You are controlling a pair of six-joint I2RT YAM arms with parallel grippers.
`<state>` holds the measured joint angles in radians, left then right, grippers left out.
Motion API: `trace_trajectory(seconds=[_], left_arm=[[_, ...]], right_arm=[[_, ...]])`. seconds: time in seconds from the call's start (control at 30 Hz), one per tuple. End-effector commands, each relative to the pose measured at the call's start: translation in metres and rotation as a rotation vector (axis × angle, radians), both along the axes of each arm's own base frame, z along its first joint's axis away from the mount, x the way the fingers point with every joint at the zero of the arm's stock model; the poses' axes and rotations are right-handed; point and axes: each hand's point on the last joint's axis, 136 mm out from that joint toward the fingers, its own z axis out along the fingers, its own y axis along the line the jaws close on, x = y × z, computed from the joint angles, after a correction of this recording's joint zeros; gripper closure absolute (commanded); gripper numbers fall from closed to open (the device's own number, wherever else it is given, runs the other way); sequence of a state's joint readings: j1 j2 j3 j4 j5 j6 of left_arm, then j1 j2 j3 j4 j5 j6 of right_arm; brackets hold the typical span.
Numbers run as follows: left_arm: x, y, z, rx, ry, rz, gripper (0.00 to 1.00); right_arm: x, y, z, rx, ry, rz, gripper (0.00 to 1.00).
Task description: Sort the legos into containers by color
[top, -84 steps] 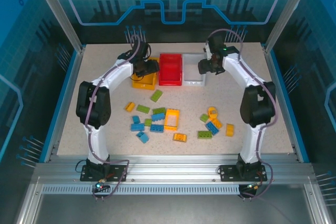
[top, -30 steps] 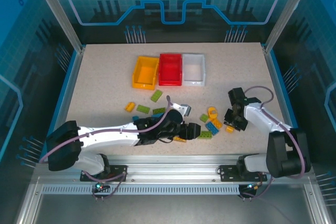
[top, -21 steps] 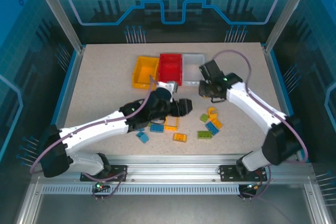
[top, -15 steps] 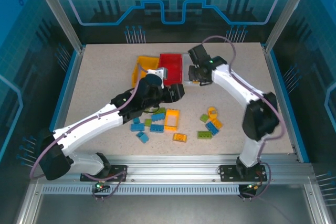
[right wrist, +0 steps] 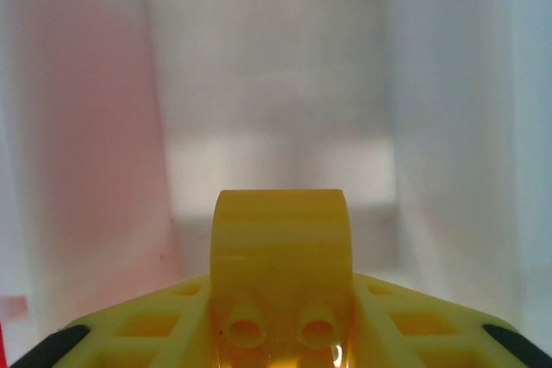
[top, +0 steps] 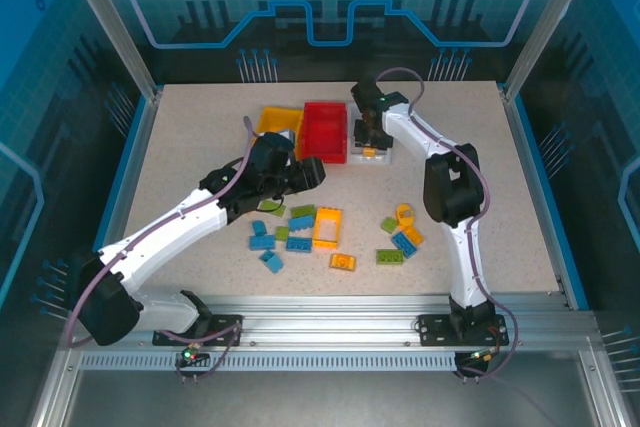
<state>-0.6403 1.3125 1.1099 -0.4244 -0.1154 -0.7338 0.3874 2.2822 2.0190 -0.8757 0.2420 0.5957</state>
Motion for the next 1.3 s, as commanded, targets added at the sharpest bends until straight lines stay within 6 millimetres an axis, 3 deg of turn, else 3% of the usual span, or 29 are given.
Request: trace_trajectory(seconds=[0.0,0.17,0.33,0.47,0.57,0.7,0.9,1.1,1.27], left_arm=[[-0.008,0.014,-0.013,0.044,0.064,0.009,0.35],[-0.006,0.021,-0.025,0.094,0.08,-0.013,0.35],[0.015,0.028,-0.046,0.147,0.112,-0.097,0.34],[0.036,0.039,-0.078,0.216,0.164,-0.18,0.32],[0.05,0.043,-0.098,0.269,0.175,-0.233,0.31],[0.061,0.04,-0.125,0.331,0.191,-0.323,0.29],[0.071,0.048,-0.16,0.43,0.247,-0.346,0.28],[0.078,0.049,-0.175,0.451,0.235,-0.346,0.28],[0.081,0.046,-0.187,0.442,0.233,-0.351,0.36]], right_arm=[[0.005,0.0,0.008,0.018,0.005,0.017,0.53],[0.007,0.006,0.032,0.022,-0.044,0.042,0.4],[-0.003,0.018,0.089,0.029,-0.171,0.108,0.37],[-0.038,0.04,0.13,0.096,-0.303,0.244,0.34],[-0.083,0.064,0.14,0.199,-0.367,0.392,0.33],[-0.142,0.077,0.137,0.339,-0.388,0.501,0.29],[-0.202,0.079,0.125,0.438,-0.345,0.54,0.24],[-0.234,0.088,0.117,0.522,-0.31,0.547,0.23],[-0.241,0.086,0.116,0.546,-0.309,0.518,0.23]])
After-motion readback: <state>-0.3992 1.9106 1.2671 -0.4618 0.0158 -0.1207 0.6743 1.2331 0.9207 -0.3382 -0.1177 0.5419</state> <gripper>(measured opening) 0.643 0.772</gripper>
